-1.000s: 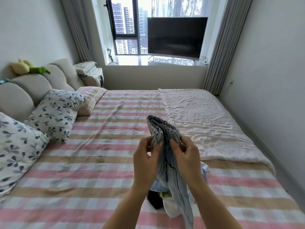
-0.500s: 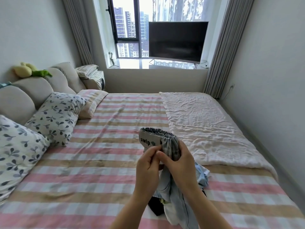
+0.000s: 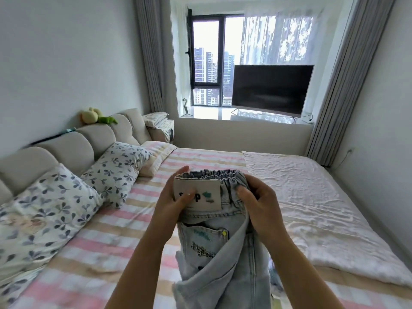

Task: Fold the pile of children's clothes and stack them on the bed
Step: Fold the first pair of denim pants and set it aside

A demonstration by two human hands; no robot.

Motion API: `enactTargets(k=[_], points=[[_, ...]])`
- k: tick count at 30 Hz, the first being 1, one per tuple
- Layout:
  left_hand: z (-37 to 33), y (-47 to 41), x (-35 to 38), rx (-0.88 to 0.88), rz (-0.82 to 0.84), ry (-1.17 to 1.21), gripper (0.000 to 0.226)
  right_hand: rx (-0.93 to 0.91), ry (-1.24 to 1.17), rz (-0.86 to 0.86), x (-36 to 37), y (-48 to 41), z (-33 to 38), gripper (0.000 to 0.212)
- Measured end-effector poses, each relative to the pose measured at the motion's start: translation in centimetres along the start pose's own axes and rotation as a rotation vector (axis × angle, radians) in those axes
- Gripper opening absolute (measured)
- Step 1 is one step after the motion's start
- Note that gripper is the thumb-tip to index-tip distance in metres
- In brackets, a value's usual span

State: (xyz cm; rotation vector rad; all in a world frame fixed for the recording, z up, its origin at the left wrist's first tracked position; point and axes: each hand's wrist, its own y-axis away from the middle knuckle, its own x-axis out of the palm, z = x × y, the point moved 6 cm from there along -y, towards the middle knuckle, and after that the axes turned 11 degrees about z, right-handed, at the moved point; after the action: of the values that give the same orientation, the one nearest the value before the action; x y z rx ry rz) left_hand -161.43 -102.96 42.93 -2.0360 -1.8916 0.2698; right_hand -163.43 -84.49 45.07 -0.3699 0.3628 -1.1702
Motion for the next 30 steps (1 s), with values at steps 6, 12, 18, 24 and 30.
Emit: enactTargets(k=[6, 12, 18, 24, 30], points=[[0.3, 1.8, -2.8, -0.054, -0.124, -0.177, 0.017, 0.069, -0.071, 0.159, 2.7, 0.0, -2.9, 0.024], [2.0, 2.8, -5.5, -0.065, -0.228, -0.301, 0.023, 0.144, 0.138, 0.245, 6.2, -0.2, -5.7, 0.035], [4.1, 1.5, -11.0, -0.144, -0.123, -0.168, 0.024, 0.181, 0.172, 0.171, 9.7, -2.8, -8.3, 0.029], [6.3, -2.0, -18.1, -0.341, 0.263, -0.048, 0.033, 0.236, 0.234, 0.107, 13.8, -7.1, -11.1, 0.032], [9.8, -8.5, -22.2, -0.422, 0.252, 0.010, 0.021, 0.309, 0.258, 0.049, 14.7, -12.3, -14.9, 0.029]])
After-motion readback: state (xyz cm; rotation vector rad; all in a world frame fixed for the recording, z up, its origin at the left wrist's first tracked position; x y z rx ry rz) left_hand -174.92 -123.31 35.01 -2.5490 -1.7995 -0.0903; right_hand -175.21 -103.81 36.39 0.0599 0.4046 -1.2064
